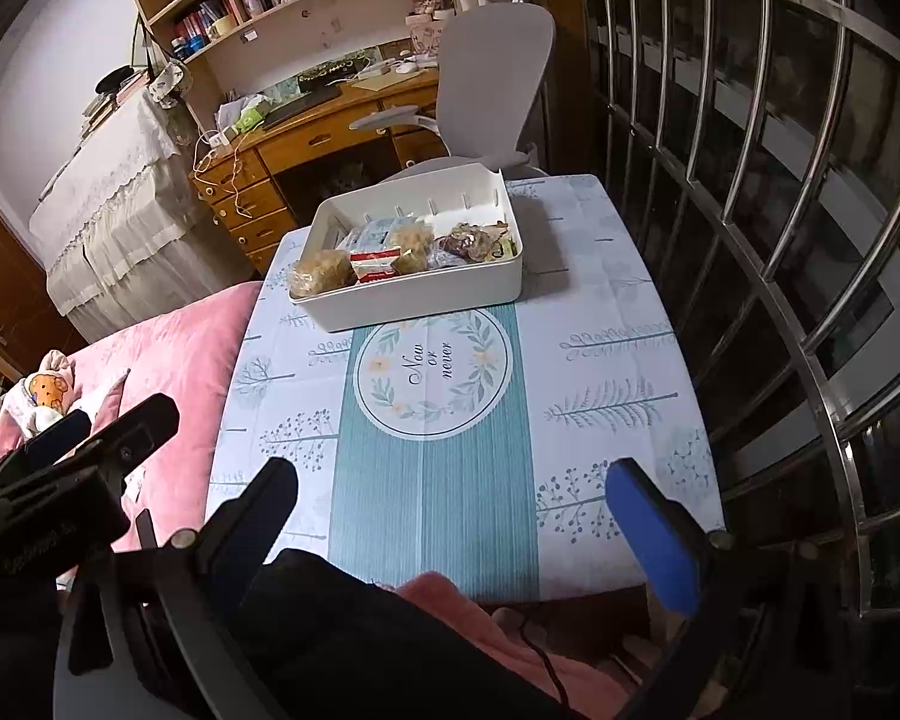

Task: Organize snacks

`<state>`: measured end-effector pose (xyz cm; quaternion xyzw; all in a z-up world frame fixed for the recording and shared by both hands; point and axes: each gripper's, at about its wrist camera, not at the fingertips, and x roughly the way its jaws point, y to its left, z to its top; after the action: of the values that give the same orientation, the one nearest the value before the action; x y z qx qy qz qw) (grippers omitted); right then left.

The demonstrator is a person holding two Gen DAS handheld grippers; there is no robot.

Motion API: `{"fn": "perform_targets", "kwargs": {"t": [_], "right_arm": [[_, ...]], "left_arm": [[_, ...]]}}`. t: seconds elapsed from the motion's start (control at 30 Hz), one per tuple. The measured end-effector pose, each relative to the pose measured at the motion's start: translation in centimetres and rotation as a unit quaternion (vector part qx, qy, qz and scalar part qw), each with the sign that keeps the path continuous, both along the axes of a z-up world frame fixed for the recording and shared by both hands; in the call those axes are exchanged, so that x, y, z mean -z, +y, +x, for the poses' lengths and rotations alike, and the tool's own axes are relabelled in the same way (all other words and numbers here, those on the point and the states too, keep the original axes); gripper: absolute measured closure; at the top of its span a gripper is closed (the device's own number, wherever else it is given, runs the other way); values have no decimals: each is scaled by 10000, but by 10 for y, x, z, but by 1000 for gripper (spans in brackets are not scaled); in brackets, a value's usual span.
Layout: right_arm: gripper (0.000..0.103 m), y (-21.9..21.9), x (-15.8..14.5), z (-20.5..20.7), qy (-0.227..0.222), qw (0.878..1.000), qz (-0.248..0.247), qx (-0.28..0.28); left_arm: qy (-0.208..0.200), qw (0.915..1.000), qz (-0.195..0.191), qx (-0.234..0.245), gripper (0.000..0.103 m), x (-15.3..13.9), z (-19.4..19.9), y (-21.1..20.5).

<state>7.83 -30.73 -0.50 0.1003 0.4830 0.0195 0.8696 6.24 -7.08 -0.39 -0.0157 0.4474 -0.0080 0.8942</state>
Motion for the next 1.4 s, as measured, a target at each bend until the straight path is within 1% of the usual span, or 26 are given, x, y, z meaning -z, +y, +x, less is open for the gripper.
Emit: {"fn": "perform_targets", "kwargs": {"t": [0.83, 1.13, 1.4], "right_arm": [[0, 0, 12, 11, 303, 9995, 11, 20], [0, 1, 18, 17, 476, 9989, -3, -15], [0, 0, 19, 20, 503, 9987, -7, -27]], "left_arm": [[152, 9999, 17, 1, 1, 10, 6, 4], [268, 9996, 67, 4, 1, 17, 11, 6], [274, 9996, 82, 1, 1, 18, 13, 6]]}}
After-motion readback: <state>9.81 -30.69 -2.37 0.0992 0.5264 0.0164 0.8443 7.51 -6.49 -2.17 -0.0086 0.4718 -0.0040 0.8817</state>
